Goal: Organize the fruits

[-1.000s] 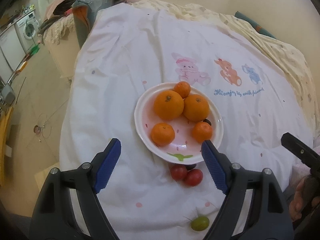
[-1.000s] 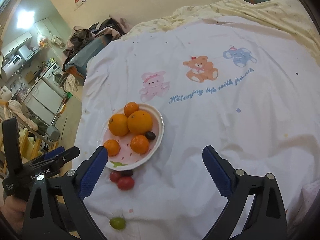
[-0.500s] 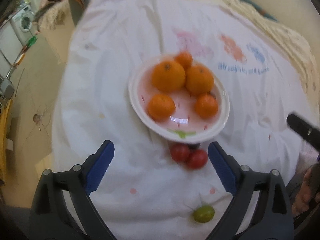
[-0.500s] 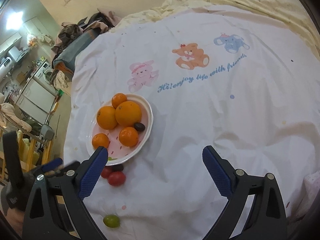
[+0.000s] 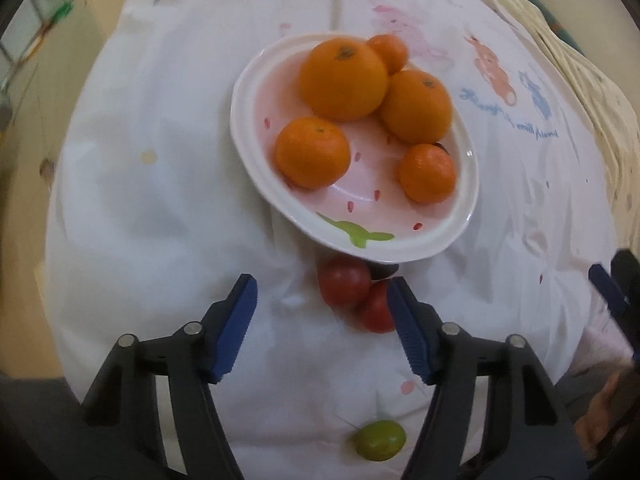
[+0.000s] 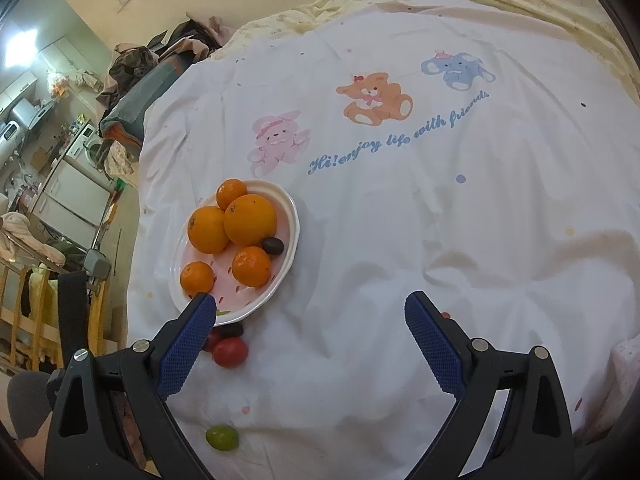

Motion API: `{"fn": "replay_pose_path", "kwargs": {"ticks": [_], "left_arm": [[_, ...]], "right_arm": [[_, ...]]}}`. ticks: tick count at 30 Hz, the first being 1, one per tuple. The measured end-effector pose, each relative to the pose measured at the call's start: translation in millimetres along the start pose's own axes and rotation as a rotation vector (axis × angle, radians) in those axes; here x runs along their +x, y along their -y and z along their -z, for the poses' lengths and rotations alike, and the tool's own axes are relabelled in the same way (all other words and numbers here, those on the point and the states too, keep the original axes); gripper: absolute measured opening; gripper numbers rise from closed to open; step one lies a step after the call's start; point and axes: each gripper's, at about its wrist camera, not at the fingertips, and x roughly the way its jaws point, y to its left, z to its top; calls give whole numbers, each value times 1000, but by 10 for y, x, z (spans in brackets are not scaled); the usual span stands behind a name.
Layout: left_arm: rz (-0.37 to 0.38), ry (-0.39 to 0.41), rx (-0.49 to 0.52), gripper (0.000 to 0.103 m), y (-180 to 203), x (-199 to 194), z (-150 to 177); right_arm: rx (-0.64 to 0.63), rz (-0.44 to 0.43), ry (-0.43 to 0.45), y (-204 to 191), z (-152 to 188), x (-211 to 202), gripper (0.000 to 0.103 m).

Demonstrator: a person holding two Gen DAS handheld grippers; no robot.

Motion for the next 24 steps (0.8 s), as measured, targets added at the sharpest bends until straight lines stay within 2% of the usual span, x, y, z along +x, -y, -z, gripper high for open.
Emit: {"fn": "replay_pose_path", "kwargs": {"ticks": [3,8,10,16,20,24], "left_arm": [[14,-46,-11,47,-1,90,-23],[33,-75,-52,43,-41,159,-51],[81,-91,-53,25,-32,172,-58],[71,-99,-18,24,-21,105,-31],[68,-74,-11,23,-92,-53,-46],[35,-41,-27,24,-224,-220,-26]], "right_arm": [[-5,-3,-11,-17,3,28,98],[-20,4,-22,-44,16,57,98],[-17,5,-26,-39,20,63,98],[-21,11,-36,-56,16,102,98],[-28,2,-51,-83,26,143,98],[-35,-46,-113,-152,71,256,98]]}}
